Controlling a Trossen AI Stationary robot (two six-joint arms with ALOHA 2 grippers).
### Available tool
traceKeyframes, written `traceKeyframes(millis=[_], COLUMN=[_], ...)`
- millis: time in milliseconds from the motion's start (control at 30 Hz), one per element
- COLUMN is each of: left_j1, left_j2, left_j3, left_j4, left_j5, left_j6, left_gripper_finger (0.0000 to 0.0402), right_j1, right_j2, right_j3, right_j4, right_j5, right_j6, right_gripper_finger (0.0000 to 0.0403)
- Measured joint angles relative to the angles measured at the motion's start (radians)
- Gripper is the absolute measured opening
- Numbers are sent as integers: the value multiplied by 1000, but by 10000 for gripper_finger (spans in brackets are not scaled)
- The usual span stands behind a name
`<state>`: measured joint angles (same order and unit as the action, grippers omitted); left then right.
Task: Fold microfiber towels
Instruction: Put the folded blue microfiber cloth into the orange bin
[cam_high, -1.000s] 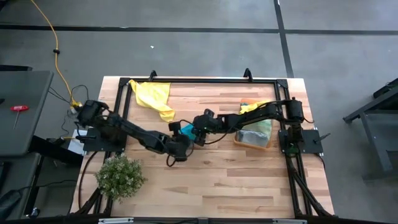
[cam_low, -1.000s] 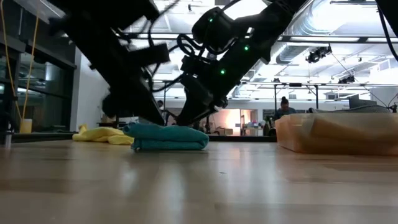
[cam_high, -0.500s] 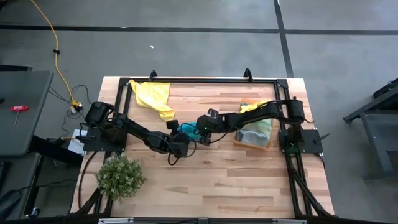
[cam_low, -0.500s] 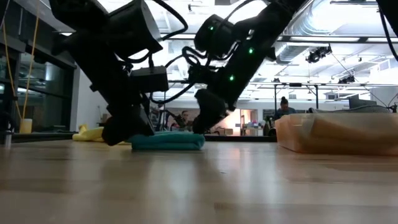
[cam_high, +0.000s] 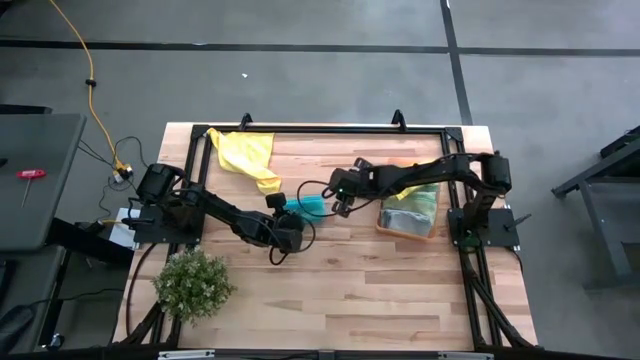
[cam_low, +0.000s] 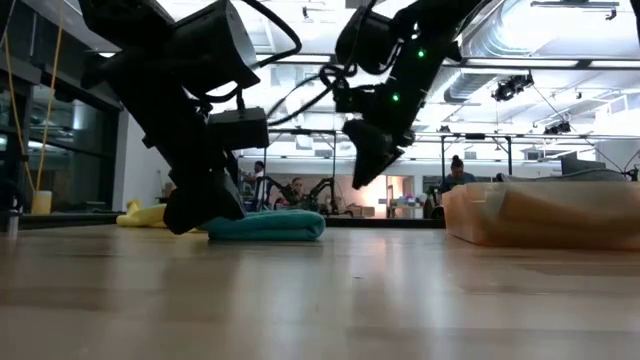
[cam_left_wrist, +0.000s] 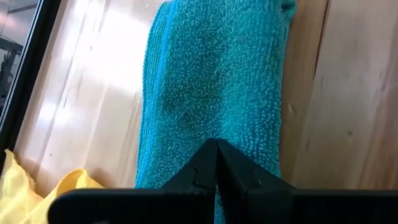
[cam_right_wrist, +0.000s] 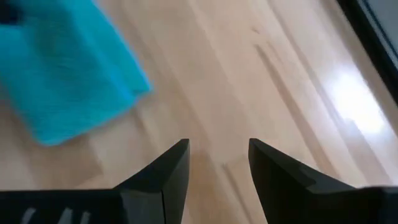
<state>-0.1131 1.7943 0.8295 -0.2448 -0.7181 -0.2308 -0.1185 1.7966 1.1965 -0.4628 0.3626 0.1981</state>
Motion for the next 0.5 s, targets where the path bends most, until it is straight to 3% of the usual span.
traceKeyframes(millis=[300, 500], left_j1=[-1, -1], left_j2=[0, -1], left_j3=[0, 0], left_j4=[2, 5], left_j5=[7, 7], left_j6=[-2, -2], left_gripper_finger=[0, 0], right_j1=[-35, -15], right_j2=[-18, -187], right_j3=[-4, -258], right_j4=[-55, 93], right_j5=[57, 96], right_j6=[3, 62], right_gripper_finger=[156, 156])
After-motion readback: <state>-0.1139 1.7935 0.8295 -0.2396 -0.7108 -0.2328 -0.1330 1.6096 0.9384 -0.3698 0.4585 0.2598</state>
